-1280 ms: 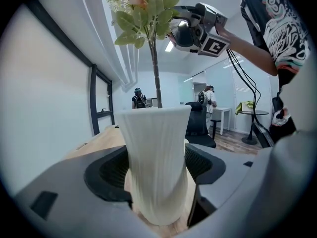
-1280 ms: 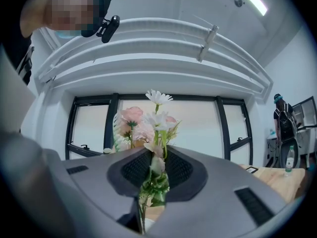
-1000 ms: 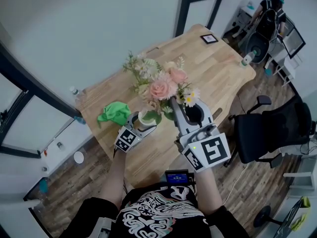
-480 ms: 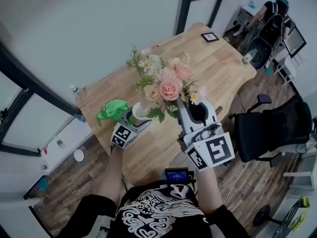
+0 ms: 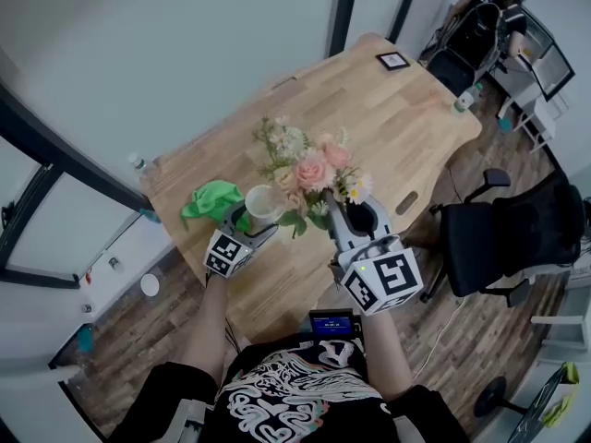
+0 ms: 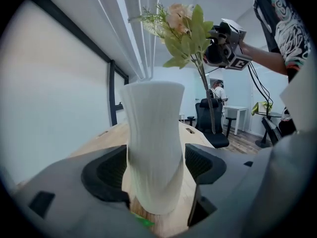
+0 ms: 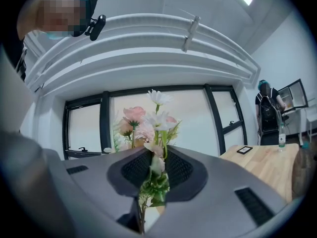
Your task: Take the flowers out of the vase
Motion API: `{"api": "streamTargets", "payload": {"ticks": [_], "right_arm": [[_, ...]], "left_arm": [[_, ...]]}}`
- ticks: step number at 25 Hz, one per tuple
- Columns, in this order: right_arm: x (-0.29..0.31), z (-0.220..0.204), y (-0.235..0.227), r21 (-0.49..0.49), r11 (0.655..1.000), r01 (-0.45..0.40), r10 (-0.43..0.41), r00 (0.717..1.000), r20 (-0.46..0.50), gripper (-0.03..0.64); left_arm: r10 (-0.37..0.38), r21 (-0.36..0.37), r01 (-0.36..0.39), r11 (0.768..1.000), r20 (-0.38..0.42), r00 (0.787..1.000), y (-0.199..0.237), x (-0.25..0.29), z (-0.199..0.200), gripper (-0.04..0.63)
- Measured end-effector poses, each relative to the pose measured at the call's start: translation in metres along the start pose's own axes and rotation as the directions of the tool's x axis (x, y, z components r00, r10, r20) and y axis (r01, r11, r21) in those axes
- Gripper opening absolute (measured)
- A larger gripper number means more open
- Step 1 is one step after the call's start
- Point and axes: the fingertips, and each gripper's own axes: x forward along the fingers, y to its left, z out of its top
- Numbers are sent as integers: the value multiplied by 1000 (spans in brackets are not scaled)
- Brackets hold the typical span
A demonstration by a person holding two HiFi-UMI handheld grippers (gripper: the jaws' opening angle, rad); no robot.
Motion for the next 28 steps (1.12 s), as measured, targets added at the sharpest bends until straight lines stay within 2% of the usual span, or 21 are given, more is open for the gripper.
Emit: {"api": "streamTargets", "payload": {"ticks": [4, 11, 16, 24, 28], "right_arm": [[-5, -34, -7, 40, 999, 23, -21, 998, -53, 74], [-12, -86, -15, 97, 994, 40, -28, 992, -125, 74], [-20, -122, -26, 158, 985, 73, -44, 983, -179, 74], [-23, -191, -45, 246, 960, 131, -53, 952, -302, 74], [-16, -228, -50, 270, 951, 150, -41, 928, -372, 75]], "left_arm": [[38, -46, -37, 998, 14, 999, 2, -11, -9, 359], [52, -100, -52, 994, -2, 999, -8, -24, -27, 359], [80, -89, -79, 993, 8, 997, -5, -29, -26, 359], [83, -111, -83, 990, -3, 997, -11, -36, -30, 357], [85, -144, -83, 986, 5, 996, -15, -40, -32, 357]]}}
